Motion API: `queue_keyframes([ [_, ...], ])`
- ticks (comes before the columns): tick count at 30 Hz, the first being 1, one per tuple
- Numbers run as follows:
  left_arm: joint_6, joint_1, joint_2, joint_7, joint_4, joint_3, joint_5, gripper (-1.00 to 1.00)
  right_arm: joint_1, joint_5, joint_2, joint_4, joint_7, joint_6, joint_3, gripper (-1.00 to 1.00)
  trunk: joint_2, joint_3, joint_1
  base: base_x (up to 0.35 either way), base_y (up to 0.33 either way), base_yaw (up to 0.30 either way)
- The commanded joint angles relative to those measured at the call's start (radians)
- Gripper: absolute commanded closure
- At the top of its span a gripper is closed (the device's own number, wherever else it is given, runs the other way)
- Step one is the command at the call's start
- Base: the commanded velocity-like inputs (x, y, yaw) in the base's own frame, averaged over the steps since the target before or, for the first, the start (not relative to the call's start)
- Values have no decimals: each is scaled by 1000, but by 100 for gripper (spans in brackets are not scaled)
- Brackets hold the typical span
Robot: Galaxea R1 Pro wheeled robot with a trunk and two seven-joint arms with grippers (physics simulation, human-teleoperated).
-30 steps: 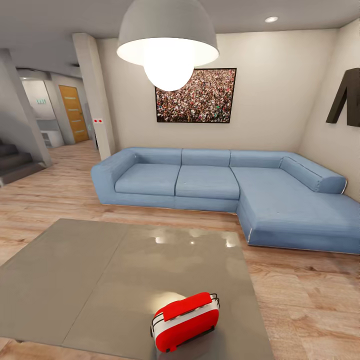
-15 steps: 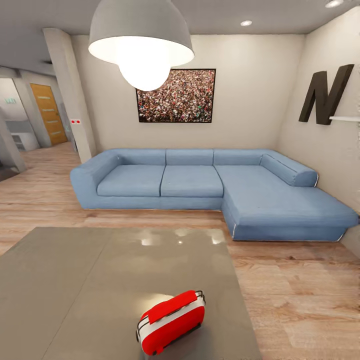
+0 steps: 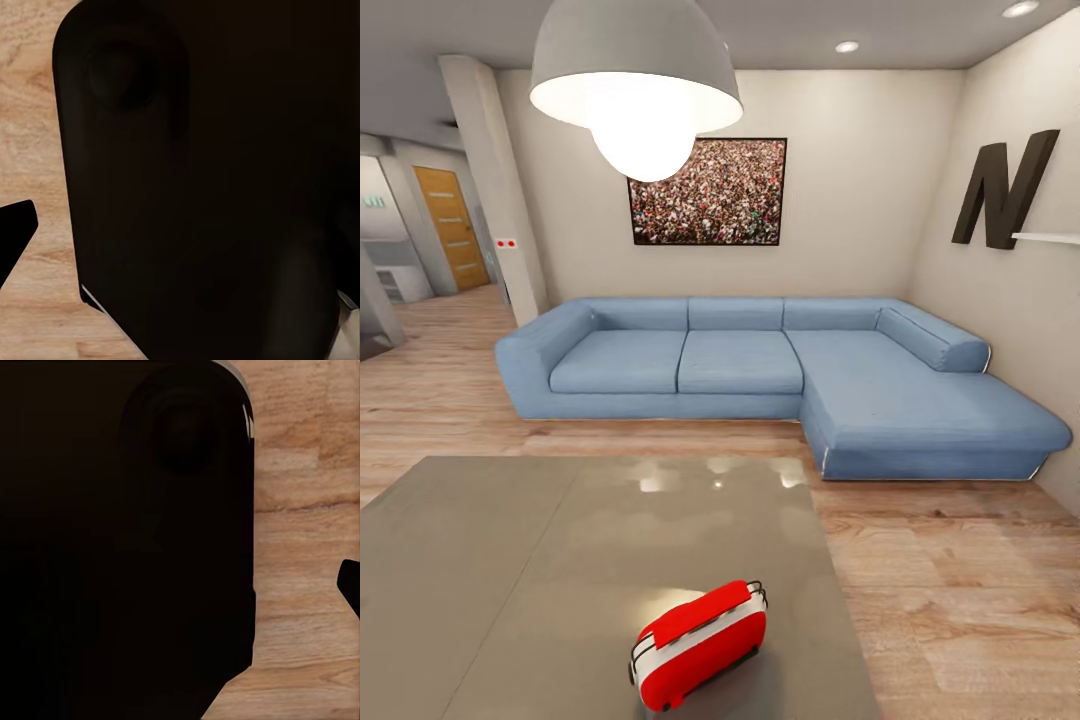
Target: Turn on the radio receiver that's on the table in the living room.
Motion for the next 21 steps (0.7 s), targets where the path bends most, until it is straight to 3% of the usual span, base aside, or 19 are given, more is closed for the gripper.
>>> queue_keyframes([
  [1, 0, 0, 0, 0, 0, 0, 0, -100, 0, 0, 0, 0, 0, 0, 0, -100, 0, 0, 0, 0, 0, -2],
  [13, -5, 0, 4, -8, -2, -8, -2, -100, 0, 9, -5, -1, 6, 0, 7, -100, 0, 0, 0, 0, 0, 0],
  [16, -49, 0, 7, -10, -3, -11, -2, -100, 0, 10, -35, -2, 8, -1, 4, -100, 0, 0, 0, 0, 0, 0],
  [18, -116, 0, 13, -12, 0, -10, -1, -100, 0, 8, -70, -2, 11, -2, 1, -100, 0, 0, 0, 0, 0, 0],
  [20, -191, 0, 38, -15, 6, -8, 1, -100, 0, 4, -125, -3, 14, -2, -3, -100, 0, 0, 0, 0, 0, 0],
  [21, -202, 1, 46, -17, 6, -8, 1, -100, 0, 3, -139, -4, 15, -2, -4, -100, 0, 0, 0, 0, 0, 0],
])
